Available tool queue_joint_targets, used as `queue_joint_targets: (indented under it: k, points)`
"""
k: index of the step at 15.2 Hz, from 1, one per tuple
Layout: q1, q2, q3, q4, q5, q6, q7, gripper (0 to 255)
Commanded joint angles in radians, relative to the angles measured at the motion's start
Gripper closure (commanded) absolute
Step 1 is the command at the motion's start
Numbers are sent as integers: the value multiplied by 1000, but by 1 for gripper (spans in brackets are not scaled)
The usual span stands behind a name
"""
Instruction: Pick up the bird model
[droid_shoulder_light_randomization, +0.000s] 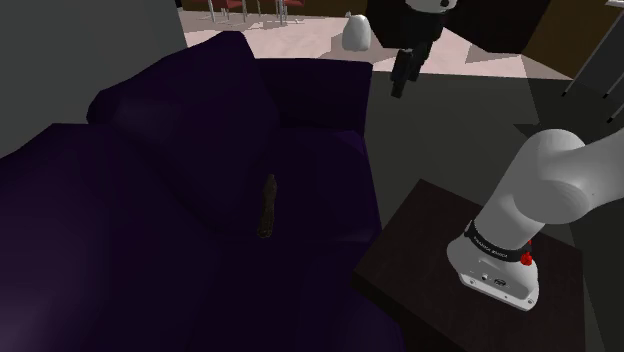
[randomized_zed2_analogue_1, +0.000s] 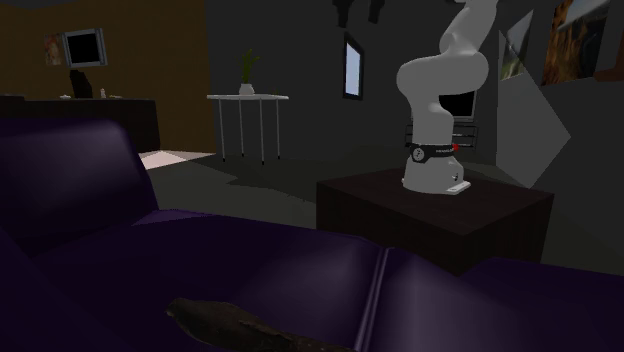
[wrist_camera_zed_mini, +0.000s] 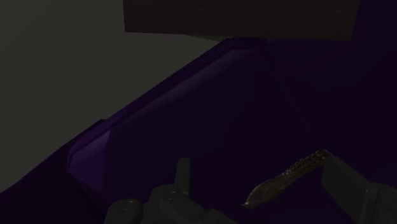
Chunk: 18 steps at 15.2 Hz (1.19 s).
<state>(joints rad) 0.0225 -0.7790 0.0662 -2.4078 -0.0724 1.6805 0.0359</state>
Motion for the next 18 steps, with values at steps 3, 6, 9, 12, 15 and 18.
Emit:
queue_joint_targets:
  k: [3,6,9,12,15,18]
  points:
    - [-1,22,27,-42,17,68,56,0]
    - [-4,69,68,-92,40,173,140,0]
    - [-9,135,111,-127,57,281,225,0]
    - [-18,218,156,-147,66,391,311,0]
    - [-33,316,202,-150,62,499,403,0]
    - [-55,428,249,-137,41,602,502,0]
